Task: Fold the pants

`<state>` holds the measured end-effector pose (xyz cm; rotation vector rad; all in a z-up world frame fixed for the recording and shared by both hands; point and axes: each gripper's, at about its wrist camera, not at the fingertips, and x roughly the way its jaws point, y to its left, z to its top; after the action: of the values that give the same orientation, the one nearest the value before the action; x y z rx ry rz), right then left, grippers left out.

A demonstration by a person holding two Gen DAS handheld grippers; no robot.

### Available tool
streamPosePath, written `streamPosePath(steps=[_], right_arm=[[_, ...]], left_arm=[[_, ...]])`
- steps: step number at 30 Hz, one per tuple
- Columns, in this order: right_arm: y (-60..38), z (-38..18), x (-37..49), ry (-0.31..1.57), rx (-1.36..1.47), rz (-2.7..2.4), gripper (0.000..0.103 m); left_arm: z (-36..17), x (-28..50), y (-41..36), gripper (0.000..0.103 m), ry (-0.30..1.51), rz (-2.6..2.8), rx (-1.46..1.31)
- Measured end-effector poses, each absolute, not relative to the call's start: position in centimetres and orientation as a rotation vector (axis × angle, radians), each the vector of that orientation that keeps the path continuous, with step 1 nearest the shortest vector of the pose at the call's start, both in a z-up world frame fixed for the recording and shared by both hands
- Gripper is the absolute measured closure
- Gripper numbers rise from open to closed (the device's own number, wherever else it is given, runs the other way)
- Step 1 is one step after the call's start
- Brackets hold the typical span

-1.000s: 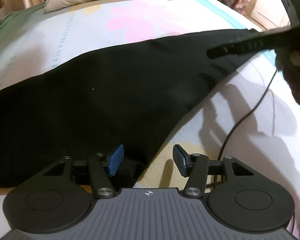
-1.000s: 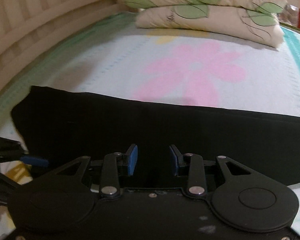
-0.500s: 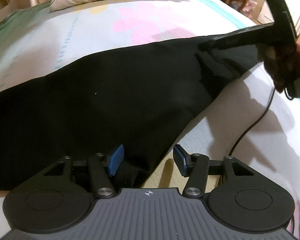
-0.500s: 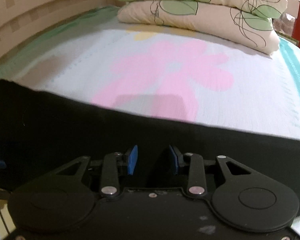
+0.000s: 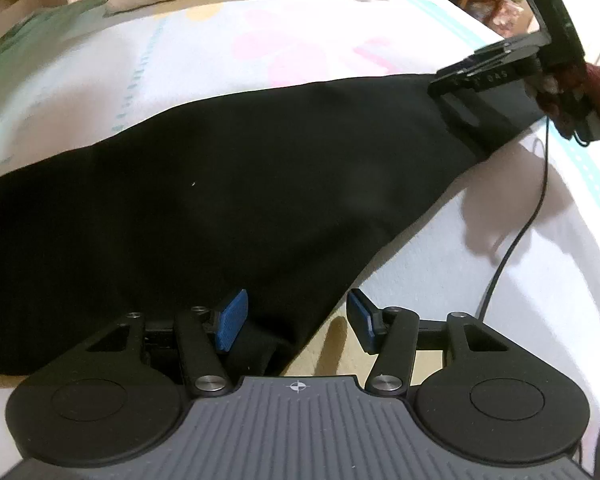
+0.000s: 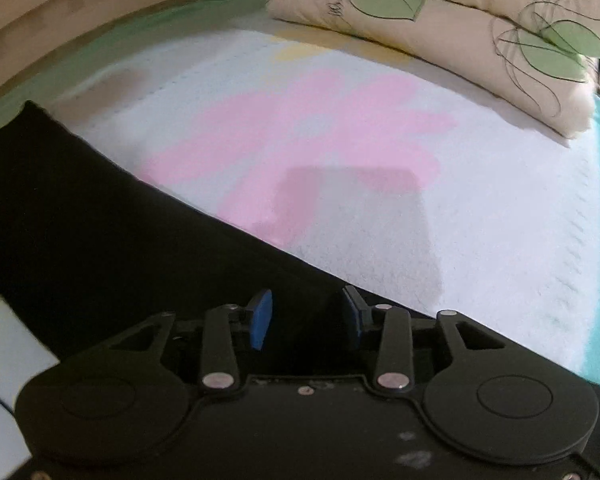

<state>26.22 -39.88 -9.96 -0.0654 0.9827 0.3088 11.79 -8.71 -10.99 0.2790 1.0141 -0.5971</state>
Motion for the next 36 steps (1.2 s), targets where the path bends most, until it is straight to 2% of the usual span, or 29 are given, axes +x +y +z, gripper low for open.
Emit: streamPosePath(steps=[2, 3, 4, 13, 24, 28, 30, 33, 36], right_arm=[[-40.0, -10.0, 26.0, 0.979, -0.048, 0.309, 0.068], [-39.9, -10.0, 25.9, 0.972, -0.055, 0.308, 0.095], [-39.8, -9.9, 25.7, 0.971, -0.051, 0.304, 0.099], [-37.7, -10.0, 26.0, 0.891, -0.196, 0.216, 0.101], [-37.3, -9.2, 25.4, 0.777, -0.199, 0.136, 0.101], [-37.2, -11.8, 25.1, 0.846, -0.207, 0.143, 0.100], [-37.1, -11.7, 24.4, 0.805, -0.213, 0.143, 0.097], [-38.6, -10.0, 23.6, 0.747, -0.132, 0.095, 0.061], [-40.9, -8.1, 22.1, 0.703, -0.029, 0.031, 0.063]], left_arm=[[-11.0, 12.0, -8.7, 0.050, 1.021, -0.594, 0.271], [-11.0, 12.0, -8.7, 0.050, 1.022, -0.593, 0.270], [-10.9, 12.0, -8.7, 0.050, 1.024, -0.590, 0.267], [-10.4, 12.3, -8.5, 0.050, 1.042, -0.556, 0.217], [-8.1, 11.3, -8.5, 0.050, 0.990, -0.568, 0.174], [-7.4, 11.2, -9.0, 0.050, 0.987, -0.579, 0.187], [-7.2, 11.4, -9.4, 0.050, 1.007, -0.597, 0.223], [-6.0, 12.0, -10.5, 0.050, 1.027, -0.641, 0.330], [-3.8, 13.0, -12.1, 0.050, 1.013, -0.675, 0.418]])
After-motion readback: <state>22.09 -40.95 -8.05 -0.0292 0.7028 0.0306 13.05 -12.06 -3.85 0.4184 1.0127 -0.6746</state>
